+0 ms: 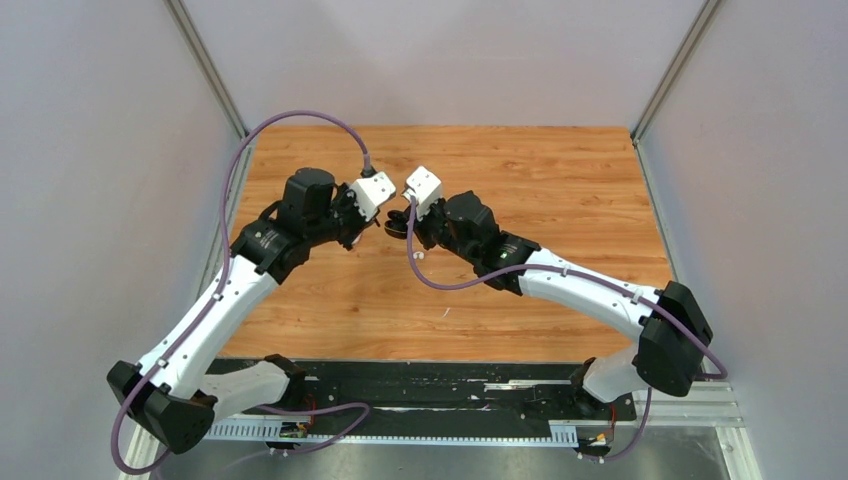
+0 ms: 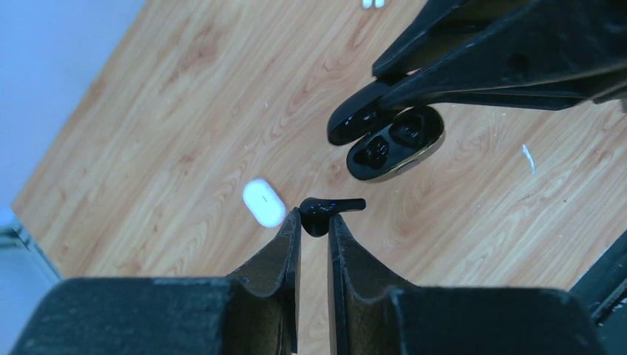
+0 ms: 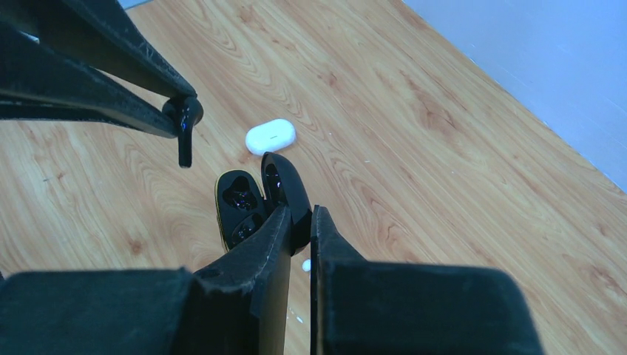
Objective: Insert the wireless bluetooth earbuds into the charging case
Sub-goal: Place the earbud in the charging case.
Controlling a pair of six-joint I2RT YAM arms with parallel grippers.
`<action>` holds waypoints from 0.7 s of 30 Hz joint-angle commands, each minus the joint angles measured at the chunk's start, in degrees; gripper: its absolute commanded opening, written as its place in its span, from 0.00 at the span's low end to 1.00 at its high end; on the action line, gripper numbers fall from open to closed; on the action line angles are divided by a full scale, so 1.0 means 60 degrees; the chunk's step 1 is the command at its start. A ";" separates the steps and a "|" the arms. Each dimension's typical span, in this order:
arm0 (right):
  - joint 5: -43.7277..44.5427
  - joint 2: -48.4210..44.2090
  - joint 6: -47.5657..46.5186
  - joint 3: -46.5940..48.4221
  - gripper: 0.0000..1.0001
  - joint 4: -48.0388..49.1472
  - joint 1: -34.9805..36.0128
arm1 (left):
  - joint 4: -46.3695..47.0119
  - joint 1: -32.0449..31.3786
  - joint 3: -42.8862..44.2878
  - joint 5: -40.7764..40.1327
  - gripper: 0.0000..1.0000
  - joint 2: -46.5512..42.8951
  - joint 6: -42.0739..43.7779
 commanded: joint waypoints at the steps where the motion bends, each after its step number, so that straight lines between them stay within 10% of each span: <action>1: -0.0467 -0.0271 0.0297 0.0186 0.00 0.1013 0.0132 | 0.1375 -0.0114 -0.0478 0.0705 0.00 -0.0684 0.1446; 21: -0.1179 -0.0486 0.0093 0.0000 0.00 0.1114 0.0309 | 0.1660 -0.0361 -0.1466 0.1119 0.00 -0.1516 0.4640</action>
